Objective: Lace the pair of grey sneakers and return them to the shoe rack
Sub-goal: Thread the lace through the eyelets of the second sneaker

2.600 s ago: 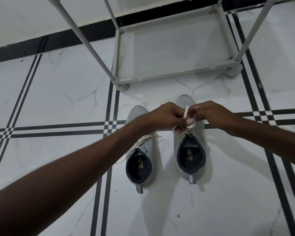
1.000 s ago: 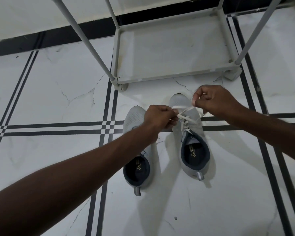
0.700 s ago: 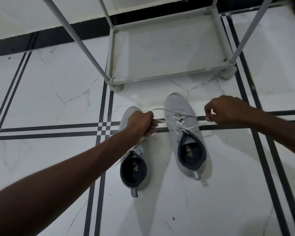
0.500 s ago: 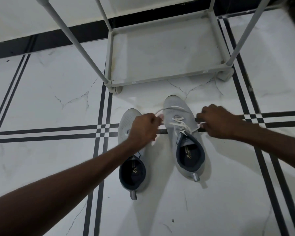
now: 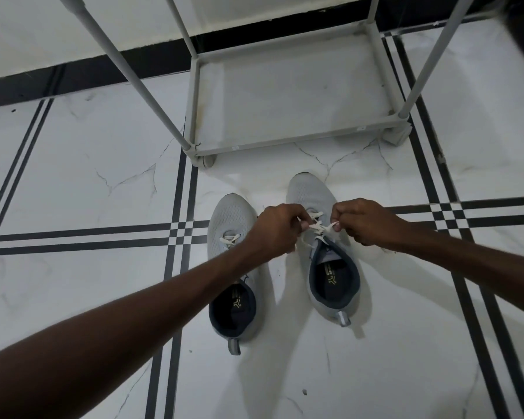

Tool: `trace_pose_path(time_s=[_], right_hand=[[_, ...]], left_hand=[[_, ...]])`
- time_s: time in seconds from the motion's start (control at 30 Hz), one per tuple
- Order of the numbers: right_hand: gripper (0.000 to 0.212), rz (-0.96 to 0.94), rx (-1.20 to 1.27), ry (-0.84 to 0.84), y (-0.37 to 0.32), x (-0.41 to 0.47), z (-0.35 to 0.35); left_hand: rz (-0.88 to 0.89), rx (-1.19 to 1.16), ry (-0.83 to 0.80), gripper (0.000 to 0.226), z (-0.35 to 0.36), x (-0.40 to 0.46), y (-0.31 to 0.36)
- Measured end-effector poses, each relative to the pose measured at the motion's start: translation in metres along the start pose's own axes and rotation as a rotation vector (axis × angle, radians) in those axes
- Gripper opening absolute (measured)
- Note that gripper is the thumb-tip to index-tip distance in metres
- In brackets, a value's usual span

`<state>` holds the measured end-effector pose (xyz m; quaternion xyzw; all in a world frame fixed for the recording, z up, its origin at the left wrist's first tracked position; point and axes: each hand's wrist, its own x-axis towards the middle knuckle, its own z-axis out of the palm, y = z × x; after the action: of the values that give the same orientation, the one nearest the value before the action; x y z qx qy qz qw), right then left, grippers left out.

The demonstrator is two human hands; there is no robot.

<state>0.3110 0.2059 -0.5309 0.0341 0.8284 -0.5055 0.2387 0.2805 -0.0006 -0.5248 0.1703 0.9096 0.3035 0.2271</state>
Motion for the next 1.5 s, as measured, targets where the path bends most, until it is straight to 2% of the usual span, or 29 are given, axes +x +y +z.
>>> trace_pose_path(time_s=[0.07,0.17,0.27,0.33,0.43,0.5,0.7,0.83,0.93,1.0,1.07,1.13,1.2,1.27,1.33,1.5], right_hand=[[0.026,-0.073,-0.185,-0.005,-0.003,-0.001,-0.001],[0.017,-0.17,-0.446,-0.049,-0.007,-0.001,-0.001],[0.013,-0.209,-0.599,-0.023,-0.008,-0.002,0.002],[0.021,-0.214,-0.664,0.027,-0.007,-0.003,-0.002],[0.023,-0.15,-0.683,0.013,0.0,-0.007,-0.017],[0.022,-0.13,-0.7,-0.002,0.01,-0.009,-0.023],[0.023,-0.227,-0.768,-0.114,0.022,-0.012,0.0],[0.035,-0.188,-0.605,-0.069,0.02,-0.011,0.006],[0.035,0.014,-0.167,-0.103,0.017,-0.011,0.007],[0.024,0.14,0.115,-0.105,0.01,-0.011,0.008],[0.018,0.23,0.262,-0.071,0.004,-0.011,0.005],[0.02,0.348,0.395,-0.136,0.001,-0.012,0.001],[0.025,0.44,0.471,-0.261,-0.001,-0.013,-0.002],[0.038,0.408,0.381,-0.312,0.002,-0.012,-0.004],[0.046,0.293,0.202,-0.283,0.006,-0.008,-0.004],[0.039,-0.195,-0.685,-0.077,0.025,-0.002,-0.003]], left_hand=[[0.012,0.046,0.023,0.015,-0.004,0.003,0.001],[0.026,0.11,0.009,0.02,-0.009,0.004,0.003],[0.094,0.24,0.012,0.014,-0.005,0.001,0.003],[0.105,0.241,0.08,0.01,-0.003,-0.003,0.0],[0.085,0.211,0.156,0.01,0.003,-0.015,-0.013],[0.136,0.258,0.159,0.012,0.013,-0.026,-0.02],[0.244,0.432,0.096,0.022,0.016,-0.024,-0.023],[0.231,0.353,0.014,0.023,0.016,-0.019,-0.015],[0.238,0.359,0.027,0.023,0.015,-0.018,-0.018],[0.213,0.333,0.015,0.018,0.01,-0.017,-0.019],[0.154,0.233,-0.03,0.009,0.006,-0.014,-0.017],[0.064,0.083,-0.078,0.006,0.002,-0.014,-0.013],[0.02,0.033,-0.084,0.007,0.001,-0.013,-0.012],[-0.015,0.012,-0.093,0.011,-0.001,-0.013,-0.012],[-0.072,-0.053,-0.115,0.013,-0.003,-0.011,-0.012],[-0.118,-0.011,-0.15,0.014,-0.002,-0.013,-0.017]])
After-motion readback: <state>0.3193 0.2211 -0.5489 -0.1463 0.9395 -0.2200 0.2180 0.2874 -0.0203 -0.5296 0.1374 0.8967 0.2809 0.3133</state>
